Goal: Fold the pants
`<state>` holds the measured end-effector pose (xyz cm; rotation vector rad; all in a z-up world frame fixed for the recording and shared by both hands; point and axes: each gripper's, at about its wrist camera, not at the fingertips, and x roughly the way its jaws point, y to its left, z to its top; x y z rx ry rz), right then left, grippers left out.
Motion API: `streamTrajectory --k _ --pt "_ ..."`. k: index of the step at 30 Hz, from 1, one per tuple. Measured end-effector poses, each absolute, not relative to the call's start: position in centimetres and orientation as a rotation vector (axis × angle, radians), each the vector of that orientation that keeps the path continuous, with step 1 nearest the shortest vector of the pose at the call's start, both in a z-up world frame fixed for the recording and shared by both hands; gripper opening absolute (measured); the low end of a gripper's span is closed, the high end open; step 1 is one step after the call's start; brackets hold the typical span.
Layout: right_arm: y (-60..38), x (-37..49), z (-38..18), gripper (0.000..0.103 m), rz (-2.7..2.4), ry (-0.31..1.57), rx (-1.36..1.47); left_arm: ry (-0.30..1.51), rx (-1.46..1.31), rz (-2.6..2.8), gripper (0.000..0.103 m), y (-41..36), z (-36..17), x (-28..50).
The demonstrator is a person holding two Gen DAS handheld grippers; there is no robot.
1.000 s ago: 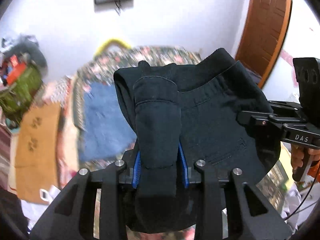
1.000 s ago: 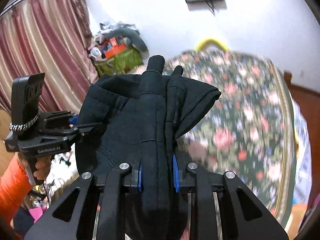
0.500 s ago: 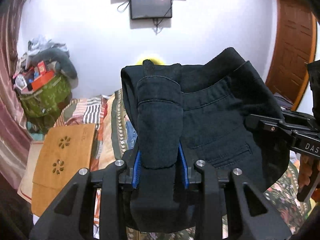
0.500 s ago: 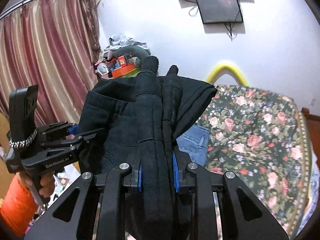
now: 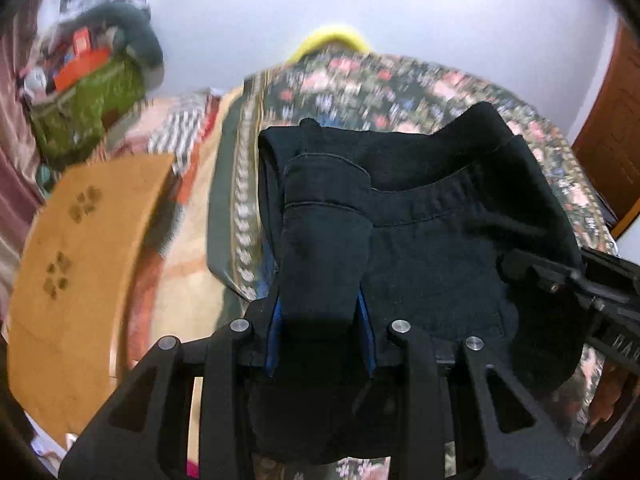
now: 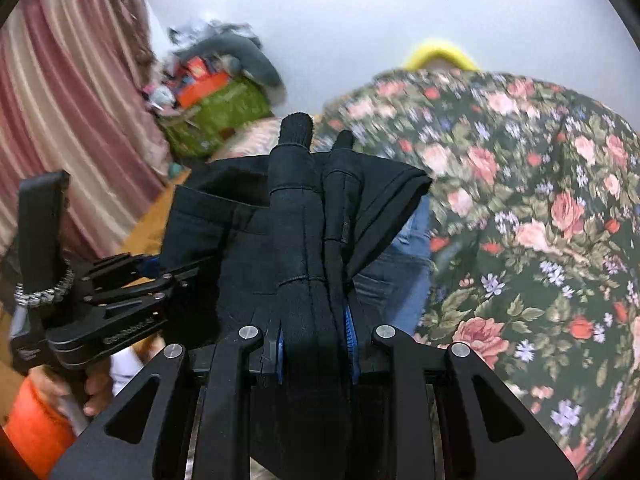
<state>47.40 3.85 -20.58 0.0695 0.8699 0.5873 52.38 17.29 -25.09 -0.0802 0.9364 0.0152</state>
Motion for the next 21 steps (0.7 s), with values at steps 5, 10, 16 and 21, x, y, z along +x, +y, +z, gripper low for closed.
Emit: streamTrajectory --k 5,10,16,21 --pt "4.6 49.6 -24.1 0.022 0.515 0.966 0.054 0.995 -0.074 0.026 0.034 17.2 -28.3 54.5" --pt "4.3 50.7 -25.4 0.032 0.465 1.040 0.001 1.040 -0.094 0.064 0.059 17.9 -29.0 55.1" --pt "2.6 47.6 -22.4 0.033 0.437 0.952 -0.057 1.014 -0.110 0.111 0.069 18.9 -26.0 51.8" --pt "0.9 43.2 -16.9 0.033 0.491 0.813 0.006 0.900 -0.073 0.098 0.069 18.1 -19.6 46.7"
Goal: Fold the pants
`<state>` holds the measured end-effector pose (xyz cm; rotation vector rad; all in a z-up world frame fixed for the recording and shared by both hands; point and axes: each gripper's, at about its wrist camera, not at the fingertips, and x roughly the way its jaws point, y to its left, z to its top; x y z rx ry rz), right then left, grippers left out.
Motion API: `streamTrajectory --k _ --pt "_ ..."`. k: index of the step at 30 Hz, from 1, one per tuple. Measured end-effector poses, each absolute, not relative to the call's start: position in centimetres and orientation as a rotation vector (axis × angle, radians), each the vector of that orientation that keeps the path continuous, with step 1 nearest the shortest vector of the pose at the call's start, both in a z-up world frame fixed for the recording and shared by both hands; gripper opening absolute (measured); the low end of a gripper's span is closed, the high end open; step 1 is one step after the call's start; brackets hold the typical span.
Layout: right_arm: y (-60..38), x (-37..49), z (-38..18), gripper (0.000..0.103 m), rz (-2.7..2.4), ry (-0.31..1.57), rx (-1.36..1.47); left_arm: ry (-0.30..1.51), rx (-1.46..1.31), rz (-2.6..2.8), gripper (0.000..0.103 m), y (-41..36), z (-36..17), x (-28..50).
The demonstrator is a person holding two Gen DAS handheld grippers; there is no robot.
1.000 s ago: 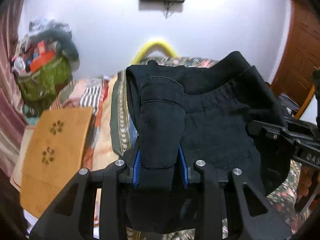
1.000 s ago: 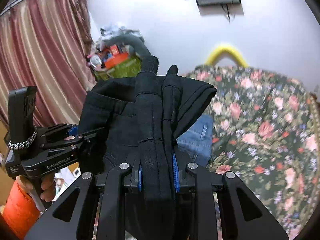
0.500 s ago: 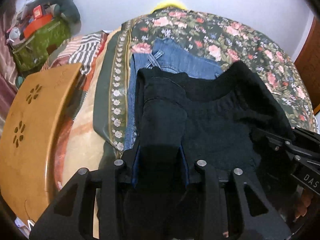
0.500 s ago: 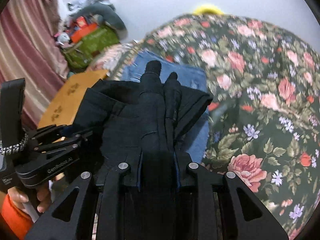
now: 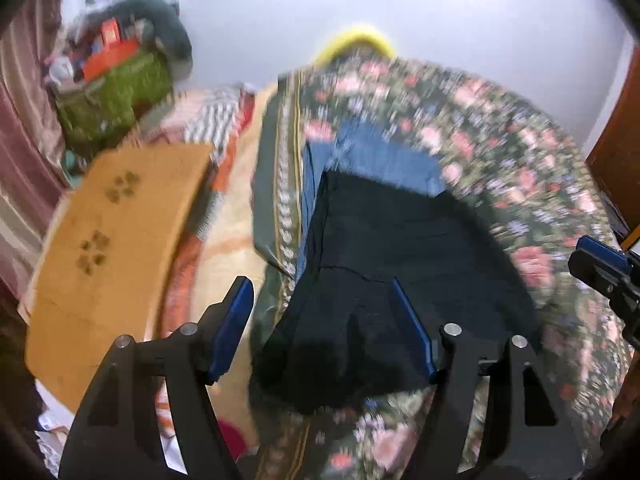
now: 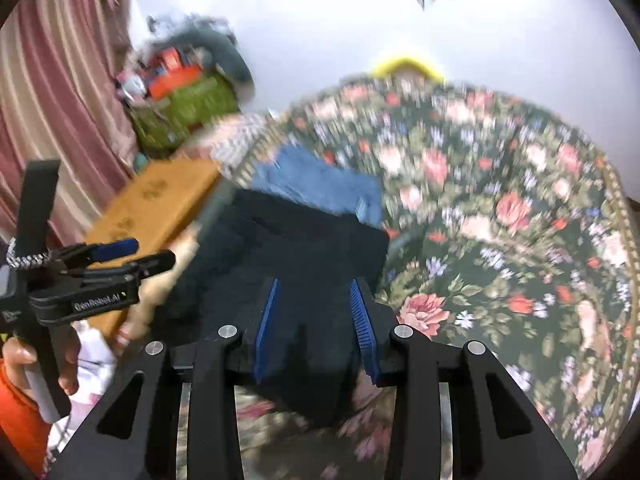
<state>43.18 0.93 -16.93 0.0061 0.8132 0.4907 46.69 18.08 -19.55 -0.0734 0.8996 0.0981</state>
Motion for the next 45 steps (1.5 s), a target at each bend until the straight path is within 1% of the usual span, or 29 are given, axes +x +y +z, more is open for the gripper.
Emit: streamTrajectory --k 5,8,9,10,15,19,25,26,27,28,30,31,33,34,35,36,37,38,45 --pt "0.0 37.7 -10.2 0.033 0.537 0.657 0.025 0.724 0.006 0.075 0.069 15.6 -11.0 39.5" --pt "-1.1 32.8 -5.5 0.033 0.561 0.537 0.015 0.625 0.026 0.064 0.069 14.1 -6.6 34.9" --pt "-1.5 31.2 -4.3 0.033 0.574 0.501 0.017 0.581 0.037 0.064 0.071 13.6 -5.0 33.0" --pt "-1.9 29.6 -3.1 0.033 0.583 0.464 0.018 0.550 0.044 0.061 0.073 13.2 -4.0 31.5" --pt "-3.6 20.6 1.7 0.033 0.614 0.278 0.018 0.384 0.037 0.020 0.073 11.4 1.4 22.3" --pt "-4.3 15.6 3.5 0.033 0.635 0.208 0.027 0.285 0.027 0.004 0.073 10.3 3.6 15.7" --pt "-4.9 10.6 3.9 0.033 0.617 0.133 0.041 0.187 0.025 0.033 0.074 8.8 4.1 8.9" --pt "-5.0 10.2 3.8 0.037 0.620 0.132 0.045 0.179 0.017 0.038 0.075 8.6 4.0 8.0" --pt "-5.2 9.9 3.5 0.044 0.619 0.137 0.052 0.175 0.011 0.042 0.077 8.5 3.9 7.5" --pt "-5.2 9.6 3.4 0.048 0.614 0.138 0.057 0.168 0.005 0.048 0.081 8.4 3.8 6.8" --pt "-5.4 9.1 2.9 0.064 0.588 0.138 0.060 0.165 -0.002 0.052 0.087 8.3 3.7 6.3" --pt "-5.5 8.9 2.9 0.068 0.577 0.137 0.060 0.166 -0.008 0.052 0.091 8.3 3.6 6.0" --pt "-5.7 8.6 2.8 0.083 0.552 0.139 0.060 0.170 -0.016 0.046 0.095 8.2 3.4 5.7" --pt "-5.8 8.4 2.8 0.086 0.540 0.138 0.061 0.172 -0.016 0.044 0.096 8.1 3.3 5.6" --pt "-5.9 8.4 2.8 0.090 0.527 0.134 0.066 0.175 -0.012 0.044 0.097 7.9 3.3 5.5" --pt "-6.1 8.3 2.9 0.097 0.518 0.132 0.072 0.176 -0.011 0.043 0.101 7.8 3.3 5.4" --pt "-6.3 8.5 2.8 0.101 0.510 0.131 0.078 0.173 -0.014 0.042 0.103 7.7 3.2 5.3" --pt "-6.4 8.5 2.8 0.103 0.502 0.129 0.082 0.171 -0.016 0.041 0.103 7.7 3.3 5.2" --pt "-6.6 8.1 2.5 0.103 0.477 0.133 0.070 0.178 -0.021 0.038 0.103 7.7 3.1 5.1"
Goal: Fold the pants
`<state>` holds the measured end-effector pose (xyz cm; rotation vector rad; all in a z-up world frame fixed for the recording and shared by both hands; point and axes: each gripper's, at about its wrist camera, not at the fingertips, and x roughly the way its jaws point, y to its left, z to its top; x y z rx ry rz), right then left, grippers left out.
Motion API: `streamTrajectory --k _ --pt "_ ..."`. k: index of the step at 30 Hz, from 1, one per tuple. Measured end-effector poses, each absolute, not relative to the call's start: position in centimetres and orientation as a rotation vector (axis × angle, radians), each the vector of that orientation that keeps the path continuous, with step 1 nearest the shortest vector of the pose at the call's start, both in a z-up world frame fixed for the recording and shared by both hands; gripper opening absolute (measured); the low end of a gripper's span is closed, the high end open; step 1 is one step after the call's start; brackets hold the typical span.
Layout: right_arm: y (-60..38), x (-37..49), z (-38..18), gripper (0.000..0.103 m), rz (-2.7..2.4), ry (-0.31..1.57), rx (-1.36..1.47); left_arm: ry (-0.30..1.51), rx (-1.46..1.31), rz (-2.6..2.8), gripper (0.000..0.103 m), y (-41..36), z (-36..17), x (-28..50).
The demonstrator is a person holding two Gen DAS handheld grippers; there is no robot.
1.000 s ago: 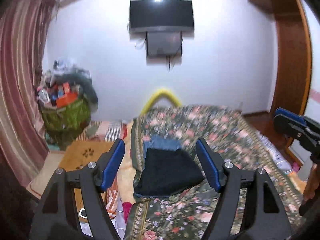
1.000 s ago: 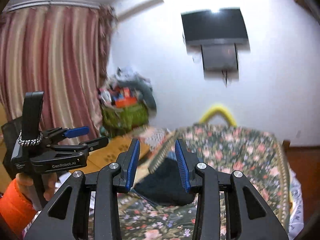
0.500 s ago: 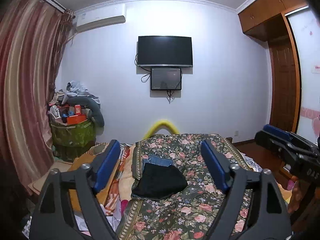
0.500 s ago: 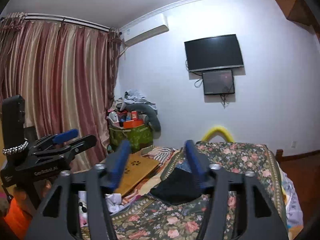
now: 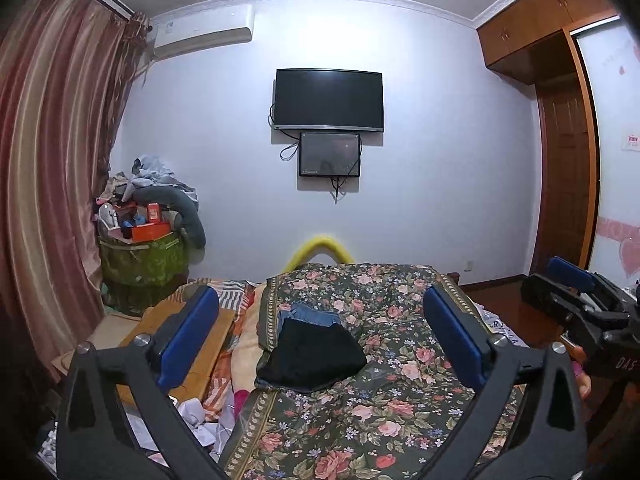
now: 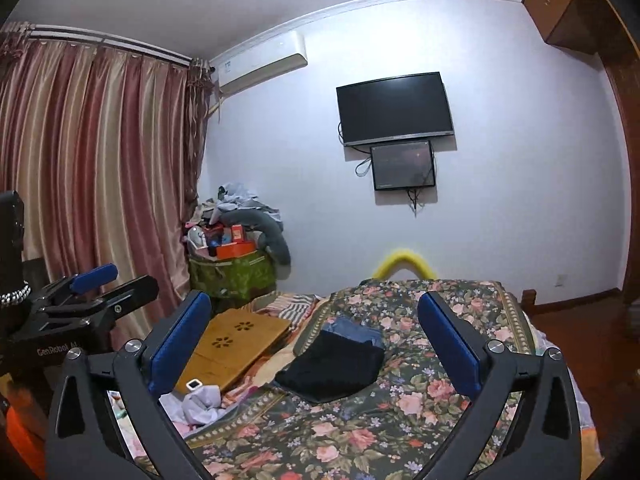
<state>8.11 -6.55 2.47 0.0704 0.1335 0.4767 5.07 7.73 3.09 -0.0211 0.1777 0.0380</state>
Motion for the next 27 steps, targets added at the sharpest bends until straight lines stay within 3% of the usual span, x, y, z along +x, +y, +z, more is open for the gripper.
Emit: streamTrajectory --k 27 --pt "-7.1 7.6 1.5 0.103 0.467 0.166 0.062 0.225 -0.038 0.044 0.103 8.3 1.5 6.8"
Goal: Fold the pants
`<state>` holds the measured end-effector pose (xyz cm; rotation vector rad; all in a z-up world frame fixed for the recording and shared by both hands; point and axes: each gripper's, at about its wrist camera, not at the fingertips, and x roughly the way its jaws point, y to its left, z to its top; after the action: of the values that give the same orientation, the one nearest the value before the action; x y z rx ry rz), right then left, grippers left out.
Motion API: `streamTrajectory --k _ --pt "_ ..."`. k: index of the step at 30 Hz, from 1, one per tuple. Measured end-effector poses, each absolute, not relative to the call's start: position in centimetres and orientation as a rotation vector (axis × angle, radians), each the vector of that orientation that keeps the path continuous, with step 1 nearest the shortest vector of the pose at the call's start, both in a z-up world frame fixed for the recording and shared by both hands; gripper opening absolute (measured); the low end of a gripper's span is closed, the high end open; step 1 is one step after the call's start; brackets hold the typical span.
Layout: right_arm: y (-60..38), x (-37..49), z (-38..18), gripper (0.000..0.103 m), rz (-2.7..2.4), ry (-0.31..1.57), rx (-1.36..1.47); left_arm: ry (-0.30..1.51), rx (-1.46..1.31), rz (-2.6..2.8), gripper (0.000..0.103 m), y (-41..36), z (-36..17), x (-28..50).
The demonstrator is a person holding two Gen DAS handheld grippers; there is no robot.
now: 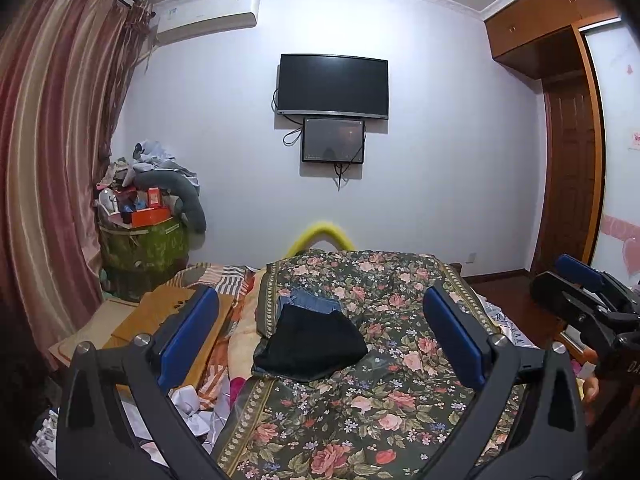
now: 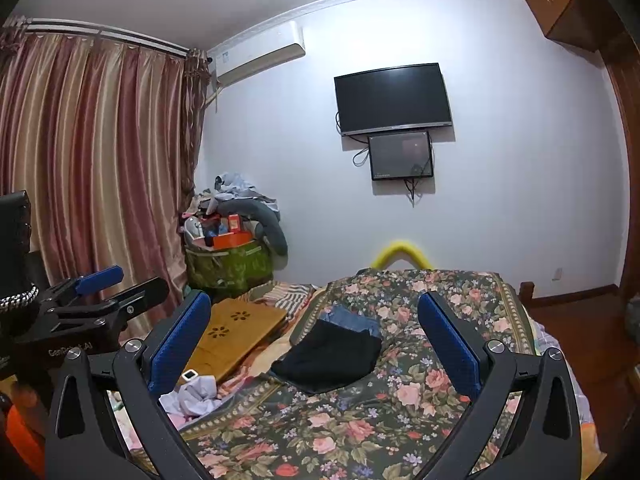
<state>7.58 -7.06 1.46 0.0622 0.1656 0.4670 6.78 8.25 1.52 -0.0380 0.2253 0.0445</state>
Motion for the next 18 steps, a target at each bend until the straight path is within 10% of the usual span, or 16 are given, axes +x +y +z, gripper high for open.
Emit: streamTrajectory --k 18 --pt "-7.29 7.69 1.44 0.103 0.452 0.178 0.074 0.227 -0.041 0.036 0.103 8.22 1.19 6.88"
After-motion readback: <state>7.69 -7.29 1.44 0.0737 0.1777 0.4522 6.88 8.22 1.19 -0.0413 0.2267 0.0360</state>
